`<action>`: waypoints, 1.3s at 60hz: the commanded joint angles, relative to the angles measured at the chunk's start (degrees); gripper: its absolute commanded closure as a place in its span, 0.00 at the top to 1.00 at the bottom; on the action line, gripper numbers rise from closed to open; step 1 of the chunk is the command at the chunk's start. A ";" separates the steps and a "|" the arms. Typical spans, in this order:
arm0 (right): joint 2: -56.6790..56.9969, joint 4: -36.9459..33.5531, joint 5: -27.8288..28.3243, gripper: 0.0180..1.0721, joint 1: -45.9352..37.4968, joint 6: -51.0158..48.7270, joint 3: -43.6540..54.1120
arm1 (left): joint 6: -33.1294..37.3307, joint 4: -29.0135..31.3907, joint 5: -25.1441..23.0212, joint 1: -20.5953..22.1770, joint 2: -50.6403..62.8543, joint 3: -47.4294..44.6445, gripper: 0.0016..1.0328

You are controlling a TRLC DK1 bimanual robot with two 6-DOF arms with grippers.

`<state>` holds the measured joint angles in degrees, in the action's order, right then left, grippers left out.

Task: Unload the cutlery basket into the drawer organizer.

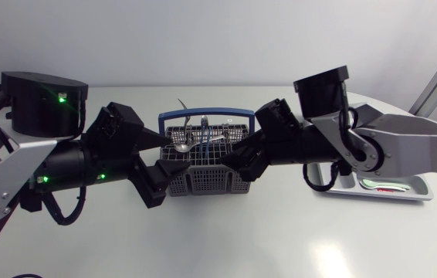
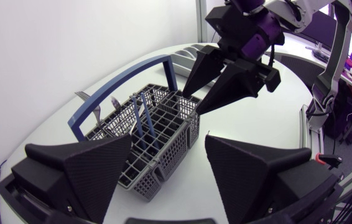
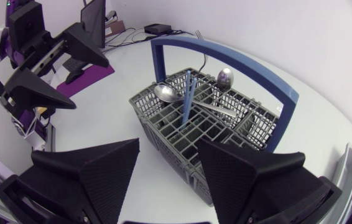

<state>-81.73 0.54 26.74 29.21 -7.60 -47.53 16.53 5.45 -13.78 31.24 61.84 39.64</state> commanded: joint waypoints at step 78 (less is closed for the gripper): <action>-19.08 8.61 -4.33 0.42 2.52 2.32 -12.68 | 0.08 -3.61 -4.15 -3.47 -0.14 -3.60 0.86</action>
<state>-99.11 8.25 22.31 30.87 -5.96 -58.89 16.53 2.57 -17.41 28.12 61.43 37.39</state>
